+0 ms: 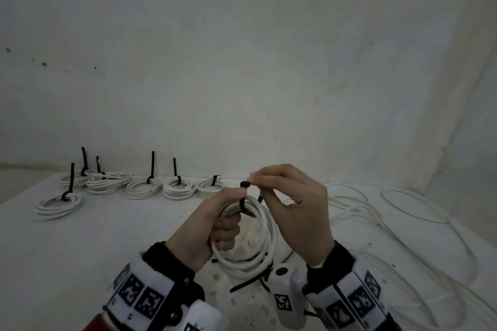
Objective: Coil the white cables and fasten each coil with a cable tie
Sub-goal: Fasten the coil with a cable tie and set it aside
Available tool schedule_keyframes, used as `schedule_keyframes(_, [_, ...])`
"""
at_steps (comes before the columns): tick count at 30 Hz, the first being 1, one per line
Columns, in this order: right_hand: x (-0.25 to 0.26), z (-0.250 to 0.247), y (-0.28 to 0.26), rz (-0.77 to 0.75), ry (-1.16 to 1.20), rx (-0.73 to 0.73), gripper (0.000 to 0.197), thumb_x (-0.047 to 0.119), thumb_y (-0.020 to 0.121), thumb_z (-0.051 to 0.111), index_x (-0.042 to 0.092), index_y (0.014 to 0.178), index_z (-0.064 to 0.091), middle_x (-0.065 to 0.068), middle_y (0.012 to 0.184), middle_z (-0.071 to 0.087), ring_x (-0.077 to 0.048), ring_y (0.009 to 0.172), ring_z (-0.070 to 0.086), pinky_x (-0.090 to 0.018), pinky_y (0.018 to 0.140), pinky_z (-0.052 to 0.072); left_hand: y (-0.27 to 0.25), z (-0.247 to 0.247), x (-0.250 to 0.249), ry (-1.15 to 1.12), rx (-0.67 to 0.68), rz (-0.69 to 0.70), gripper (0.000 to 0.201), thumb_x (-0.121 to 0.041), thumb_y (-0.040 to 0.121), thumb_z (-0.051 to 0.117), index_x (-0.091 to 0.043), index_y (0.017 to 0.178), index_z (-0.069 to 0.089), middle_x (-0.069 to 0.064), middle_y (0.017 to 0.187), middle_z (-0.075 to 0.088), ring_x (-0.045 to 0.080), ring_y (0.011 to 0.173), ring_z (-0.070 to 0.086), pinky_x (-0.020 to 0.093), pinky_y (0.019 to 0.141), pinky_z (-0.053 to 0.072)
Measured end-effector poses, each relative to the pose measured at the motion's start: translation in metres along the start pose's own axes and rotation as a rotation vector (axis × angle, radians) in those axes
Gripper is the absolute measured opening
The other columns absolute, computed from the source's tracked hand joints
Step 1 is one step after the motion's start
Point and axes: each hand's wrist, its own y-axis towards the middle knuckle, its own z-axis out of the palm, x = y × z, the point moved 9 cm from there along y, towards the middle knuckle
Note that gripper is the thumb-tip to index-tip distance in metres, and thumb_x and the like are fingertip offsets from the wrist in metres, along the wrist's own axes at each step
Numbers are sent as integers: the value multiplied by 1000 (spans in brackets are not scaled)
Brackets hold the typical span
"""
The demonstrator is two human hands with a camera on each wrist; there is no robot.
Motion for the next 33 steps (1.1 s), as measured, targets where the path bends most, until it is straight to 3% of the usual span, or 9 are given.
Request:
schedule_keyframes(4, [-1,-3,2,65,122,-1,20,-3,80,71,11,95,74,3,91,72,-12,85,68,-30,74,55,0,-2,-3,0,-18,38,32,-44,58,69,-21,49,50,-9,44,16,5,36,13,19,39,12])
schedule_keyframes(9, [-26,-2,-2,464,496,-56,56,-14,71,74,17,111,51,-9,79,69,-20,81,70,-26,73,55,-1,-8,-9,43,-79,90,36,-47,55,71,-22,50,45,-9,47,17,7,41,12,23,43,9])
schedule_keyframes(17, [-4,0,-2,316,420,-104,52,-16,75,70,23,96,43,-3,74,70,-20,78,70,-27,79,53,-2,-4,0,4,-26,21,43,-46,56,68,-20,56,34,-9,44,18,6,37,13,22,41,9])
schedule_keyframes(20, [1,-1,-3,277,428,-94,54,-18,76,67,27,93,43,-2,78,71,-22,80,71,-30,80,54,-1,-4,0,-4,-41,50,35,-43,55,70,-23,48,42,-9,45,19,6,36,14,21,42,9])
schedule_keyframes(23, [-4,-1,1,341,489,-47,42,-14,80,66,20,93,45,-4,84,74,-21,85,72,-28,80,55,-5,-16,-22,103,-163,243,31,-44,58,74,-19,48,57,-8,44,24,7,37,19,17,38,17])
schedule_keyframes(25, [-14,1,1,450,440,1,25,-4,84,66,13,94,51,-1,89,74,-16,87,71,-30,79,56,-18,-28,-49,362,-317,501,28,-41,68,78,-17,58,68,-8,45,46,10,40,40,22,41,33])
schedule_keyframes(27, [-24,-1,-3,602,299,33,5,14,87,68,14,85,63,3,81,72,-10,73,66,-38,71,56,-33,-29,-71,610,-423,721,24,-42,73,75,-18,72,74,-5,63,68,16,56,60,28,51,46])
schedule_keyframes(30, [-28,17,-17,829,340,231,36,44,82,61,12,71,73,0,60,63,-13,56,46,-28,58,40,-44,-34,-80,751,-529,823,29,-51,71,69,-24,79,74,-8,68,70,12,57,62,24,52,46])
schedule_keyframes(33, [-18,34,-24,936,518,330,40,46,79,59,10,74,76,-1,54,46,-15,53,33,-25,51,26,-45,-31,-81,744,-519,849,27,-50,71,69,-26,79,73,-11,69,70,8,59,64,24,53,48])
